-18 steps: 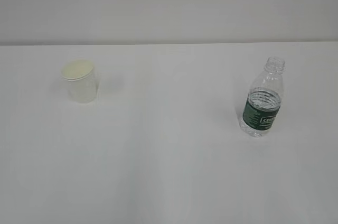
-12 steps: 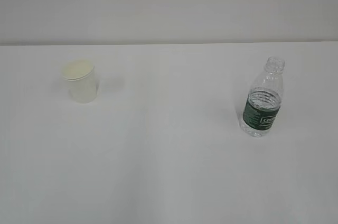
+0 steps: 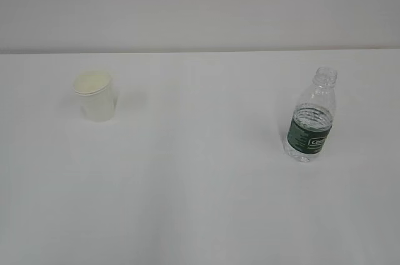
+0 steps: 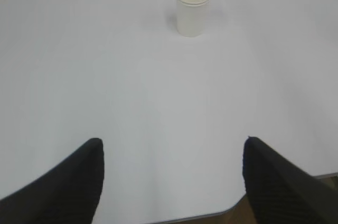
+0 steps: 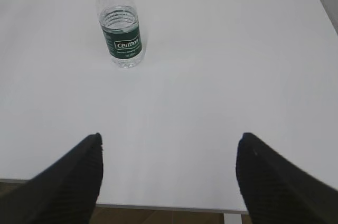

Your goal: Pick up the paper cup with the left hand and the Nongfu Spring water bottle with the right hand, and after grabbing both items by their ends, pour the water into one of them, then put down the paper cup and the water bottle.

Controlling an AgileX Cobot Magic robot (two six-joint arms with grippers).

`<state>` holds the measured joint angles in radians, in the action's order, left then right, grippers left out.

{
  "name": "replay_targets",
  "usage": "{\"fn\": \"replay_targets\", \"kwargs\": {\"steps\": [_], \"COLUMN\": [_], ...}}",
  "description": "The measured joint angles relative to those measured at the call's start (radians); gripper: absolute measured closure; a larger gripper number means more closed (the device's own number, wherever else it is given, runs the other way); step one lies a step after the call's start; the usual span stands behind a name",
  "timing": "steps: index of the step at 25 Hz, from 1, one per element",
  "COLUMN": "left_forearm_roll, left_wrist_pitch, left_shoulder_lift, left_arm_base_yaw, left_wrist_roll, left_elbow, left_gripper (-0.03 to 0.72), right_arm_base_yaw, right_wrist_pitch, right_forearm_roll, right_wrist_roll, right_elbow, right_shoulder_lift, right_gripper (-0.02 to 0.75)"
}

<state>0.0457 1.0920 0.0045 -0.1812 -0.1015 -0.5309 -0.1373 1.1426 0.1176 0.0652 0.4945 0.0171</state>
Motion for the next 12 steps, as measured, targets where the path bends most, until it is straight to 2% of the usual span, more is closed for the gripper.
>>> {"fn": "replay_targets", "kwargs": {"steps": [12], "left_forearm_roll": [0.000], "left_wrist_pitch": [0.000], "left_shoulder_lift": [0.000], "left_arm_base_yaw": [0.000], "left_wrist_roll": [0.000], "left_elbow": [0.000], "left_gripper": [0.122], "right_arm_base_yaw": [0.000], "right_wrist_pitch": [0.000], "right_forearm_roll": [0.002], "right_wrist_roll": [0.000], "right_elbow": [0.000], "right_shoulder_lift": [0.000], "right_gripper": [0.150]}}
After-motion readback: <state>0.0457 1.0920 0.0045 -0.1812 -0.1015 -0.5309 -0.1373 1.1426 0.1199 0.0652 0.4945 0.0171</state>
